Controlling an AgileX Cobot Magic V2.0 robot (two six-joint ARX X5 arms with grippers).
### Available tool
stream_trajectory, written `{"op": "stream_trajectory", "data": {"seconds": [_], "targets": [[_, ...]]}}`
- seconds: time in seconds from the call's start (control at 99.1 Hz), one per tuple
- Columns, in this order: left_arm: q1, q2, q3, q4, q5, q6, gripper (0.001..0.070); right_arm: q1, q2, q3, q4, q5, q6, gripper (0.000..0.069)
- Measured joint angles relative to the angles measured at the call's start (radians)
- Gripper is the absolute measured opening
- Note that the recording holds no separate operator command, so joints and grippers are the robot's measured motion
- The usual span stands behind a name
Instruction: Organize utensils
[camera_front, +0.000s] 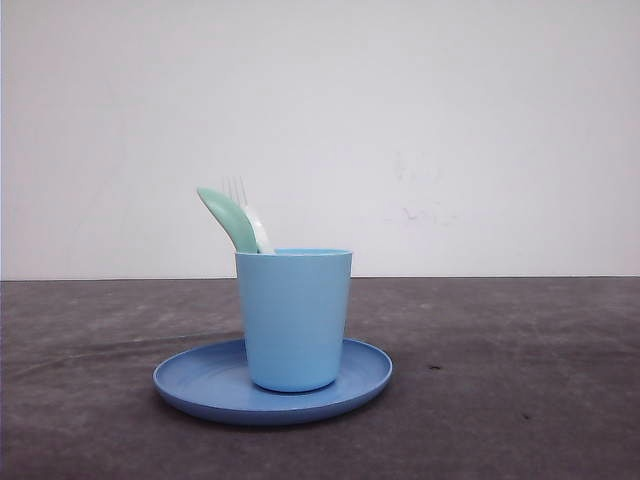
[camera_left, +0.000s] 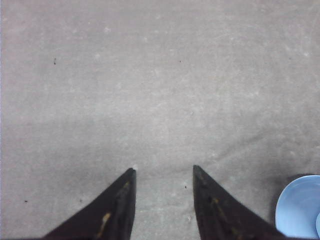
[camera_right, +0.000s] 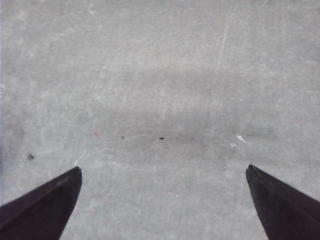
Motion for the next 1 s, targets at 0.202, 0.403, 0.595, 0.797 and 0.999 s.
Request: {"op": "stream_trajectory", "data": {"seconds": [0.202,0.403,0.595,0.797,0.999], "targets": [[0.000,0.000,0.000,-0.004,0.000,0.000,0.0059,0.000,0.000,0.000,-0.007,0.000,0.000,0.0242],[0.000,0.000,0.000,-0.013,0.000,0.000,0.0013,0.000,0.000,0.000,-0.011,0.000,-0.003,0.0014],[0.000,0.000,0.000,-0.004,0.000,0.000,0.0012,0.000,0.000,0.000,-0.002,0.000,-0.003,0.0004],[0.000,0.000,0.000,-0.001,0.000,0.000,0.0012,0.000,0.000,0.000,0.044,0.000,-0.003,0.0004],[0.016,-0.008,0.000,-0.002,-0.056,0.018,0.0012,0.000,0.000,0.000,0.110,0.000,-0.003,0.0004]]}}
